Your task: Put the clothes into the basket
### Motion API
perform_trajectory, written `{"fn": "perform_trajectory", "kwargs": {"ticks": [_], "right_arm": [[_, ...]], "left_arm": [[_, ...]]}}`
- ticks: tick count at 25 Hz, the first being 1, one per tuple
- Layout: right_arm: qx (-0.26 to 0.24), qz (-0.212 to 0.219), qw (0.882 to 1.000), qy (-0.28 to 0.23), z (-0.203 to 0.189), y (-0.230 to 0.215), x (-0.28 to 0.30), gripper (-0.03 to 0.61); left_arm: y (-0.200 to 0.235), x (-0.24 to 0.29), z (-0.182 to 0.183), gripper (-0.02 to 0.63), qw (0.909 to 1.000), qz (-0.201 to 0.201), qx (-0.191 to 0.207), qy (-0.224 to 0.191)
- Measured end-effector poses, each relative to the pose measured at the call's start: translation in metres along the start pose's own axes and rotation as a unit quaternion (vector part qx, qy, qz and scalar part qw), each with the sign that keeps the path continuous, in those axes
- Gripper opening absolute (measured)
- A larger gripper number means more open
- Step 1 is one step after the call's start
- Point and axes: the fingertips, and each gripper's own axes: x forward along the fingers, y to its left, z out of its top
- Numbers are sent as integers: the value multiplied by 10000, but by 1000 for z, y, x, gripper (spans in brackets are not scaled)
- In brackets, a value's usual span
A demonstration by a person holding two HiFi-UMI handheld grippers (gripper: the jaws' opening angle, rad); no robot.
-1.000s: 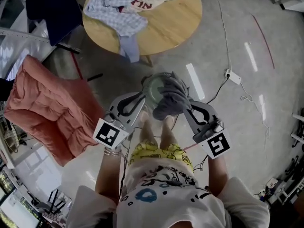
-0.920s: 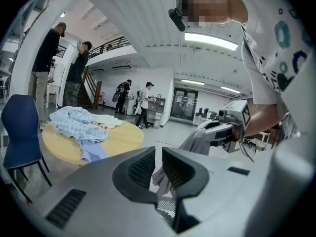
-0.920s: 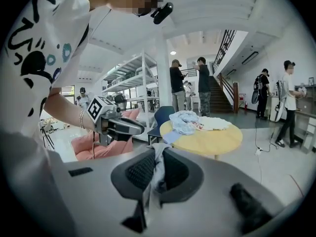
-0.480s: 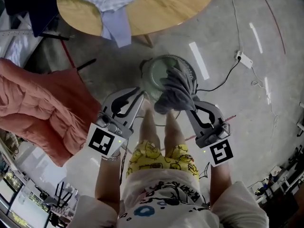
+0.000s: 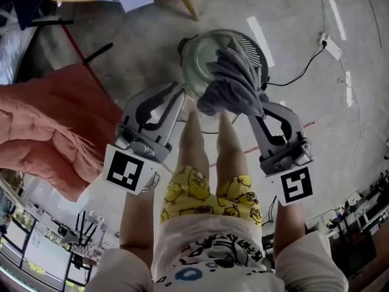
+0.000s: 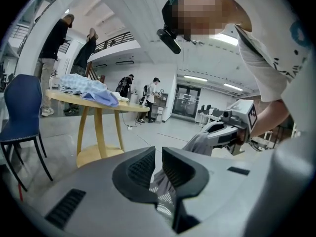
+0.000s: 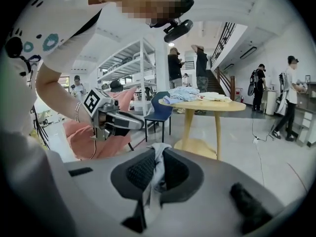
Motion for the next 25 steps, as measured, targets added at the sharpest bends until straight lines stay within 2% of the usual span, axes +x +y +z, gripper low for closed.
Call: {"fn": "perform_trajectory", "kwargs": {"ticks": [4,11,19,24,25], "right_arm": [[155,-118,9998,36,-25,3,13,38],[175,-248,9995,84,-57,5,24,38],[111,-391,9983,428,-97,16,33,38],[305,-817,9948,534,-107,9,35,40],[379,-873,9936,601,-110,9,37,70]], "left_arm": [[4,9,-20,52,9995,-128,296,-2],[6,14,-42,52,9998,26,142,-141],[8,15,-71,51,10000,25,-27,-36],[7,14,-80,49,10000,-45,-66,-12],[8,13,-81,49,10000,-48,-73,7]]}}
